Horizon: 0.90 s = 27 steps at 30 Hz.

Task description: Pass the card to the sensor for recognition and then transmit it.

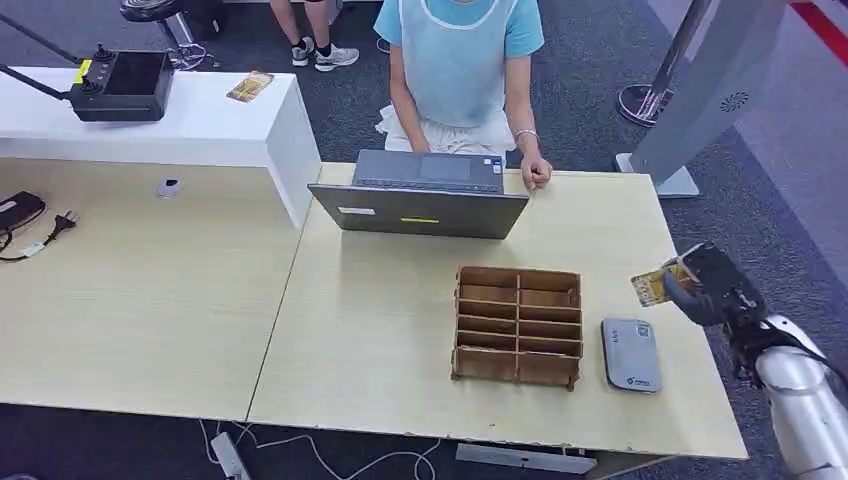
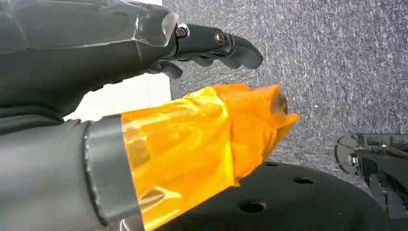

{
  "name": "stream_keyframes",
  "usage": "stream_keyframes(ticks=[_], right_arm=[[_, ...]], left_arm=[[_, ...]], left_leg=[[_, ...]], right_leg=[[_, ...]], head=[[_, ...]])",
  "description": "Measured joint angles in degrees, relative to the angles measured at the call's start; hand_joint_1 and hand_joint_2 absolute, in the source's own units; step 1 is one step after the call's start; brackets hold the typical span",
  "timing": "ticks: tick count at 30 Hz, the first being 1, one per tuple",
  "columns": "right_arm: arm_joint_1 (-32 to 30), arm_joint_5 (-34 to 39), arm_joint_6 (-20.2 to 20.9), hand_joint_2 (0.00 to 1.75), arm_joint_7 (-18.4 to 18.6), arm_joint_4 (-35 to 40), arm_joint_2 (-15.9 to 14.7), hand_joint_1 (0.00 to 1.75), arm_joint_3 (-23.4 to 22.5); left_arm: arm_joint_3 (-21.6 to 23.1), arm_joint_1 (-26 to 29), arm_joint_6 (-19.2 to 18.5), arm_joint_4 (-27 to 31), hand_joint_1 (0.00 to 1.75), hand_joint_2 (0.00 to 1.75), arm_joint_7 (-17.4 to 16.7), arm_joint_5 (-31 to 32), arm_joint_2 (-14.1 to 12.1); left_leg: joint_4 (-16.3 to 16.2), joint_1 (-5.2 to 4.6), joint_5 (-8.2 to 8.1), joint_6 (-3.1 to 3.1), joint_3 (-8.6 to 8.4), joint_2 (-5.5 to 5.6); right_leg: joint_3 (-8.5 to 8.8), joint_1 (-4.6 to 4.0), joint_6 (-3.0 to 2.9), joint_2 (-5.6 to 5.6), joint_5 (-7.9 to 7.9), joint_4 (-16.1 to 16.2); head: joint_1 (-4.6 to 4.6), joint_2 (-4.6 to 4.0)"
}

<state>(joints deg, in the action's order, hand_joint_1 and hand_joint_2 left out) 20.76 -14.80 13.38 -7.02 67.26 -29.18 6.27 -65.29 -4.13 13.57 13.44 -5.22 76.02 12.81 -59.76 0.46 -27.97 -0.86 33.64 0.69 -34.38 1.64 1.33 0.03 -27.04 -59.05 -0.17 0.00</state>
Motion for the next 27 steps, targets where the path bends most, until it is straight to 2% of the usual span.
stream_keyframes(ticks=[8,12,14,18,22,27], right_arm=[[6.28,-0.94,-0.44,1.75,-0.15,2.12,0.44,1.75,1.47],[9.69,-3.39,-2.45,1.75,0.28,3.28,1.12,1.75,3.06],[11.5,-6.02,-4.47,1.75,1.05,3.76,1.6,1.75,4.28],[14.85,-16.77,-12.86,1.75,4.7,4.52,3.11,1.75,7.39],[16.95,-23.79,-16.72,1.75,6.66,4.87,5.44,1.75,10.09],[20.51,-31.21,-19.04,1.75,8.19,4.74,8.76,1.75,12.7]], left_arm=[[0.0,-0.02,-0.2,0.0,0.0,0.0,0.0,-0.24,0.0],[0.0,-0.02,-0.35,0.0,0.0,0.0,0.0,-0.24,0.02],[0.0,-0.03,-0.5,0.0,0.0,0.0,0.0,-0.11,0.04],[0.0,-0.07,-0.79,0.0,0.0,0.0,-0.28,0.28,0.09],[0.02,-0.13,-1.14,0.0,0.0,0.0,-0.33,0.98,0.13],[0.15,-0.14,-1.31,0.0,0.0,0.0,-0.33,1.27,0.13]], left_leg=[[0.0,0.0,0.01,0.0,0.02,0.01],[0.0,0.0,0.01,0.0,0.02,0.01],[0.0,0.0,0.01,-0.01,0.02,0.0],[0.0,0.01,0.02,-0.03,0.0,0.0],[0.01,0.02,0.03,-0.03,0.01,0.0],[0.01,0.02,0.06,-0.03,0.01,0.0]], right_leg=[[0.01,0.0,0.0,-0.01,0.01,0.0],[0.0,0.0,0.0,-0.01,0.01,-0.01],[0.0,0.0,0.0,0.0,0.01,-0.02],[-0.01,-0.01,-0.01,0.01,0.01,-0.03],[-0.01,-0.02,-0.01,0.01,0.01,-0.03],[-0.02,-0.02,-0.02,0.01,0.01,-0.04]], head=[[0.0,0.0],[0.0,0.0],[0.0,0.0],[0.0,0.0],[0.0,0.0],[0.0,0.0]])
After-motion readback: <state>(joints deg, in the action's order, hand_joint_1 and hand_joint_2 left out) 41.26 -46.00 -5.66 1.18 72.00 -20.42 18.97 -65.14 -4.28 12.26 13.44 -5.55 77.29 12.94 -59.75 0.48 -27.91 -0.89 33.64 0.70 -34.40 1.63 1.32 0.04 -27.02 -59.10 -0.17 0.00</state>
